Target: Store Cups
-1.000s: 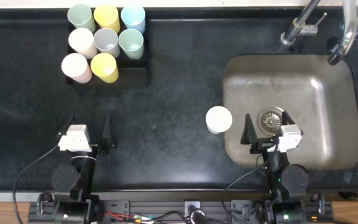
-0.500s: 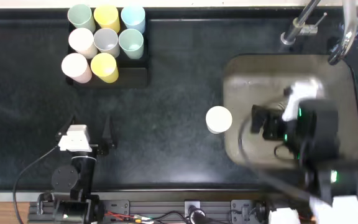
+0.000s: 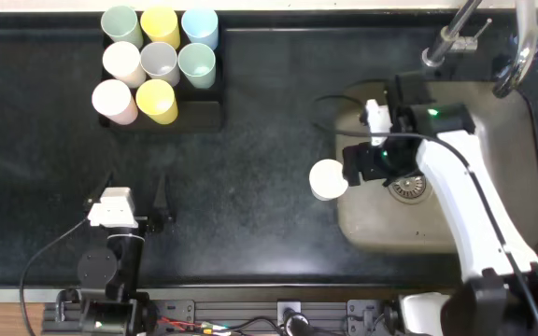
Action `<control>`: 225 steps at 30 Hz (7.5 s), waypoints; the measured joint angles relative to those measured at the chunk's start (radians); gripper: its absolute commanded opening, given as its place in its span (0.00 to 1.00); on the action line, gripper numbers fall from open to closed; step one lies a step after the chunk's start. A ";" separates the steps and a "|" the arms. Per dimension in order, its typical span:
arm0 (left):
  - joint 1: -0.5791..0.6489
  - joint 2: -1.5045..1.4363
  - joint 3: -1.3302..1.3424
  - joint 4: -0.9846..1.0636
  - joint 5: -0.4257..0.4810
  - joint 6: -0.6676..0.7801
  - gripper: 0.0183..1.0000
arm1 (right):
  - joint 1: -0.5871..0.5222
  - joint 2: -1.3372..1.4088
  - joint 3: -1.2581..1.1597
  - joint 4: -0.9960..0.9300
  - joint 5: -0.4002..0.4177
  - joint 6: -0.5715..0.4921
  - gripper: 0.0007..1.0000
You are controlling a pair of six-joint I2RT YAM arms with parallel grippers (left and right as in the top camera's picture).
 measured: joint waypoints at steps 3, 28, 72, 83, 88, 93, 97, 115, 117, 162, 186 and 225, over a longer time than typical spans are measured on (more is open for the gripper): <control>0.000 0.000 0.000 0.000 0.000 0.000 1.00 | 0.020 0.040 0.000 0.005 -0.002 -0.013 0.96; 0.000 0.000 0.000 0.000 0.000 0.000 1.00 | 0.110 0.167 0.120 0.042 -0.064 0.083 0.04; 0.000 0.000 0.000 0.000 0.000 0.000 1.00 | 0.519 0.718 0.909 0.232 0.038 0.635 0.04; 0.000 0.000 0.000 0.000 0.000 0.000 1.00 | 0.521 0.743 0.909 0.230 0.078 0.696 0.04; 0.000 0.000 0.000 0.000 0.000 0.000 1.00 | 0.521 0.748 0.909 0.233 0.082 0.703 0.04; 0.000 0.000 0.000 0.000 0.000 0.000 1.00 | 0.521 0.752 0.909 0.233 0.082 0.704 0.04; 0.000 0.000 0.000 0.000 0.000 0.000 1.00 | 0.521 0.758 0.909 0.233 0.081 0.704 0.04; 0.000 0.000 0.000 0.000 0.000 0.000 1.00 | 0.528 0.783 0.909 0.236 0.081 0.705 0.11; 0.000 0.000 0.000 0.000 0.000 0.000 1.00 | 0.528 0.783 0.909 0.236 0.080 0.705 0.11; 0.000 0.000 0.000 0.000 0.000 0.000 1.00 | 0.114 -0.389 0.278 0.232 0.206 0.066 1.00; 0.000 -0.001 0.002 -0.001 0.003 0.000 1.00 | -0.018 -1.486 -0.953 1.118 0.048 0.121 1.00; 0.000 -0.002 0.001 -0.001 0.003 0.000 1.00 | -0.018 -1.532 -1.221 1.206 0.082 0.124 1.00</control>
